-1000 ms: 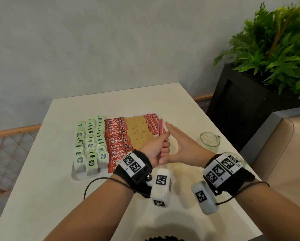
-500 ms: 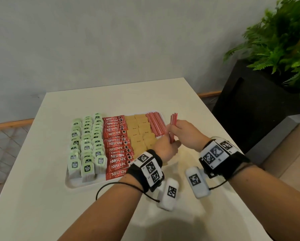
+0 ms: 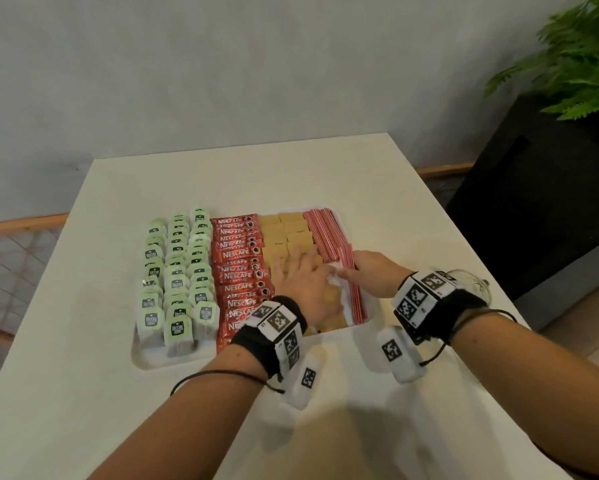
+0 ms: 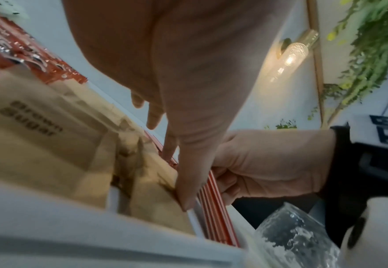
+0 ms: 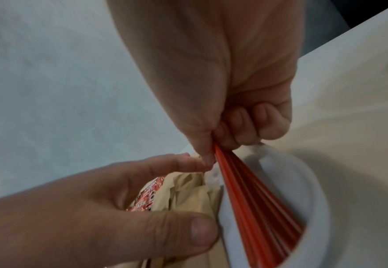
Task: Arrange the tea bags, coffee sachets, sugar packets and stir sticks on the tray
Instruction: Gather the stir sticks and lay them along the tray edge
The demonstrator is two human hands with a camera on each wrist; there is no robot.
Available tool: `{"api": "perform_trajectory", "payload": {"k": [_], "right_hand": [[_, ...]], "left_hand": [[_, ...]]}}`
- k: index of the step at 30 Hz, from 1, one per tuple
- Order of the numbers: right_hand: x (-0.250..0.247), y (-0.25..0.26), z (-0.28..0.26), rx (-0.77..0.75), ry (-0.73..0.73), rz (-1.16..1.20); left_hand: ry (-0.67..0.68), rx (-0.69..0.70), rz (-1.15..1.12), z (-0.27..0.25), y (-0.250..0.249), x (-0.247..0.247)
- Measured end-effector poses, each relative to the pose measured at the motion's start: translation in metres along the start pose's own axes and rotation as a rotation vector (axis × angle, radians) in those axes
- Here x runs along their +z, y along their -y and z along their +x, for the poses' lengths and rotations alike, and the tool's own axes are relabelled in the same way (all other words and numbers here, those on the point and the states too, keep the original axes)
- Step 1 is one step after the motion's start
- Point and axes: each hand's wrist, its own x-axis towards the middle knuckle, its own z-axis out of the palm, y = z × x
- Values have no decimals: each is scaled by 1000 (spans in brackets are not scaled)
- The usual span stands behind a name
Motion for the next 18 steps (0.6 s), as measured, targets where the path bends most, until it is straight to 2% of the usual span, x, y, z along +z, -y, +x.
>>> {"api": "perform_trajectory", "payload": {"k": [5, 8, 10, 12, 14, 16, 18], "right_hand": [[3, -1, 2, 31, -68, 10], [4, -5, -3, 44, -202, 69], [5, -10, -10, -8, -283, 25], [9, -17, -16, -136, -337, -121], [15, -23, -21, -216, -291, -282], [20, -31, -21, -174, -125, -360], [22, -37, -21, -121, 9, -335]], "left_hand": [[-28, -34, 39, 1, -5, 2], [22, -25, 67, 0, -8, 4], [47, -16, 68, -3, -9, 5], [54, -11, 63, -4, -12, 5], [43, -8, 67, -3, -15, 4], [40, 2, 58, -1, -18, 3], [49, 16, 53, 0, -20, 2]]}}
